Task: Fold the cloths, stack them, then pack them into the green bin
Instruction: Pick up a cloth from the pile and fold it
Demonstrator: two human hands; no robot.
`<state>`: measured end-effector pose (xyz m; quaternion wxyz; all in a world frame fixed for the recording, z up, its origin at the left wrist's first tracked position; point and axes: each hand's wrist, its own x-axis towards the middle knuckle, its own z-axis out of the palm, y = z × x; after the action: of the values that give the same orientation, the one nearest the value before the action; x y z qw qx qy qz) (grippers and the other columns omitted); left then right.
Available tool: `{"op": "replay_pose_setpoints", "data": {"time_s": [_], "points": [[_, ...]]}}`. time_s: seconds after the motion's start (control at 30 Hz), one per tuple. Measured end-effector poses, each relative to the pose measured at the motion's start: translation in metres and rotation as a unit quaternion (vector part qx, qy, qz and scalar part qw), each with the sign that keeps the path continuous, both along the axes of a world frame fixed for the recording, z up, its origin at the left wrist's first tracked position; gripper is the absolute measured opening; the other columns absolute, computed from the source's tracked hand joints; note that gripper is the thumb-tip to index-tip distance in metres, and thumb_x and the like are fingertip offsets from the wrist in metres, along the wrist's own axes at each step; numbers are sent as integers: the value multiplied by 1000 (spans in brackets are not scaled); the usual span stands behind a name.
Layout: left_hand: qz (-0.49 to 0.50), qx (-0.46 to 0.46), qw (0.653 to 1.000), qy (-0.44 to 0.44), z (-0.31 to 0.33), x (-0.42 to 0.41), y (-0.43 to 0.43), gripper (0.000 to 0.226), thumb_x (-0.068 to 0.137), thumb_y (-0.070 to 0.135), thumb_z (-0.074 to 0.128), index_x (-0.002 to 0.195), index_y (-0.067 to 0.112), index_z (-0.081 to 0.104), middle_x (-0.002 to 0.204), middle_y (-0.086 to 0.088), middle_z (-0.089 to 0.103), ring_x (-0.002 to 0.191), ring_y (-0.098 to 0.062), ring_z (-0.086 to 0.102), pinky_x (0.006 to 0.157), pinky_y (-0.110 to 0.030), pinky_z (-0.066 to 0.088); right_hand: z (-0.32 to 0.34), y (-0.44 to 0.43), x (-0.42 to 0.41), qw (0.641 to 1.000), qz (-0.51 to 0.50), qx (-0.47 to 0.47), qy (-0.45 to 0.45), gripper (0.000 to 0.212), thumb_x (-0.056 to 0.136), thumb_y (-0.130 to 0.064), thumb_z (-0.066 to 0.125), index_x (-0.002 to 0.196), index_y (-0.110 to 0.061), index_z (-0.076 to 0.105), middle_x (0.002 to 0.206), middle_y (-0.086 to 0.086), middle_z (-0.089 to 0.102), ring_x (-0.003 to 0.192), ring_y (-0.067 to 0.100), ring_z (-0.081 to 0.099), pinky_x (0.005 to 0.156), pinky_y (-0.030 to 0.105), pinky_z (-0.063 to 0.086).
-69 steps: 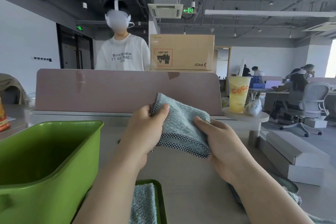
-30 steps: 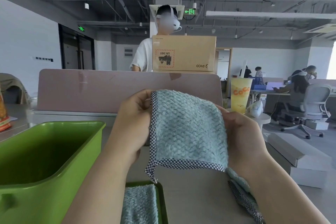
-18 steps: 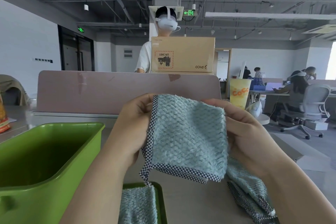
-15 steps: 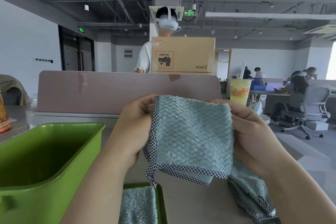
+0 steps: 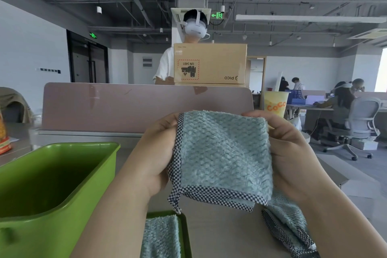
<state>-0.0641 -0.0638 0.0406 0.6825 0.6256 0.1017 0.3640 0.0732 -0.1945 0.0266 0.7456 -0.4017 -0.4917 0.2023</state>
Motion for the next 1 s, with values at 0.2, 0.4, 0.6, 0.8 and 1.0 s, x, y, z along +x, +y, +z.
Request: {"op": "replay_pose_setpoints", "data": {"time_s": [0.2,0.4,0.6,0.8,1.0], "points": [[-41,-37,998,-34,-1,2,9,34,94,10,46,85,26,75,88,-5,75,74,-20,70,70,-34,55,2,-2,3,999,-22,-3,41,23,74,-7,59,57,-18,70,70,5,70,65,22,46,63,31,31],[-27,-51,998,-38,-2,6,10,43,93,11,40,72,24,75,81,-5,75,68,-18,70,58,-29,56,1,4,7,993,-1,-20,117,38,92,0,40,64,-13,64,66,9,51,59,20,40,56,30,31],[6,-80,996,-25,-3,10,12,35,87,25,51,62,19,74,73,-3,73,61,-17,69,59,-28,50,3,8,1,973,47,-30,225,31,89,-6,38,65,-8,58,61,4,61,55,14,60,66,29,47],[52,21,998,8,-6,9,10,14,85,9,63,84,21,69,83,-1,70,79,-20,64,71,-32,48,-2,12,4,983,-54,-90,151,19,87,-5,58,74,-14,68,71,2,68,64,15,64,66,31,52],[108,93,990,11,-13,13,12,14,91,15,60,93,26,68,76,11,67,82,-14,61,79,-32,46,-7,17,1,978,-127,-83,145,21,94,-14,55,87,-12,74,83,6,75,79,21,69,77,38,56]]}}
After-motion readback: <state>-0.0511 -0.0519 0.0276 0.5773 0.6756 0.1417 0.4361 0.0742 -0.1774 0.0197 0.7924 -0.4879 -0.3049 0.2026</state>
